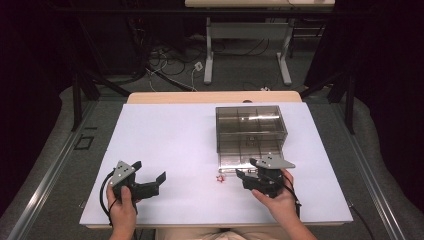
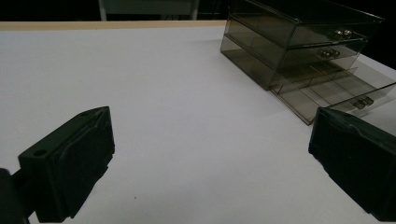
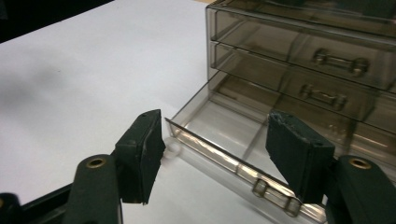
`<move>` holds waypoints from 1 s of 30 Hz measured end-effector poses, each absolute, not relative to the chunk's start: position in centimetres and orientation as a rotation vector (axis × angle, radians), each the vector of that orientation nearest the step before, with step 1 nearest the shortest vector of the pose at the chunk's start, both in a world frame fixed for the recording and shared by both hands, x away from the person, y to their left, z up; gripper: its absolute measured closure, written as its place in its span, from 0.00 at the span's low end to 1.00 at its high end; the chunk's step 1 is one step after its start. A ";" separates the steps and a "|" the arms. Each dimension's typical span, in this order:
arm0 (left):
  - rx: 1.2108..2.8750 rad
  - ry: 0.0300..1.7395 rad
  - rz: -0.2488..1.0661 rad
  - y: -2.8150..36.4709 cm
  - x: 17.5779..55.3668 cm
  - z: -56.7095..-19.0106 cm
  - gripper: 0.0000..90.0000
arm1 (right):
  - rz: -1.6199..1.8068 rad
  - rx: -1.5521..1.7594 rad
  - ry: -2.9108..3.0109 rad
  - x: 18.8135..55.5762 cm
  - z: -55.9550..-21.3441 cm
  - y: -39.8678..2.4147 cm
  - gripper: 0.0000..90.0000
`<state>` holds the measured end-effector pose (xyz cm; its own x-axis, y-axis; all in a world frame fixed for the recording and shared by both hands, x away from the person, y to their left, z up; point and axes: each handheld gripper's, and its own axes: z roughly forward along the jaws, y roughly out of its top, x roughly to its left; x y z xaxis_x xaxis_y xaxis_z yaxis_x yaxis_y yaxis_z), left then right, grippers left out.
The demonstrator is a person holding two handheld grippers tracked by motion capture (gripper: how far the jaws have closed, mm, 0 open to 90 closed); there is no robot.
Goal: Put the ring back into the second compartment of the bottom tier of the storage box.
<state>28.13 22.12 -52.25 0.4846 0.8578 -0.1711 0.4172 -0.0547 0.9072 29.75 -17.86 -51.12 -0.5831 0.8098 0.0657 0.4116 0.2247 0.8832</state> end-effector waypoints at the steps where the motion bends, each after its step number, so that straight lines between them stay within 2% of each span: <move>1: 1.669 1.106 0.519 22.1 28.1 -52.2 0.01 | 1.314 1.128 2.107 29.8 -51.1 -17.7 0.41; 21: 1.675 1.107 0.506 22.2 28.2 -52.3 0.01 | 1.325 1.050 2.228 30.8 -51.5 -15.1 0.54; 30: 1.673 1.111 0.502 22.2 28.2 -52.4 0.01 | 1.287 1.021 2.275 31.4 -52.4 -13.9 0.63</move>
<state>28.21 22.23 -52.36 0.4870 0.8543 -0.1815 0.4287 -0.0528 0.9019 31.41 -13.91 -52.37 -0.6866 0.7247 0.0575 0.4226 0.3335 0.8427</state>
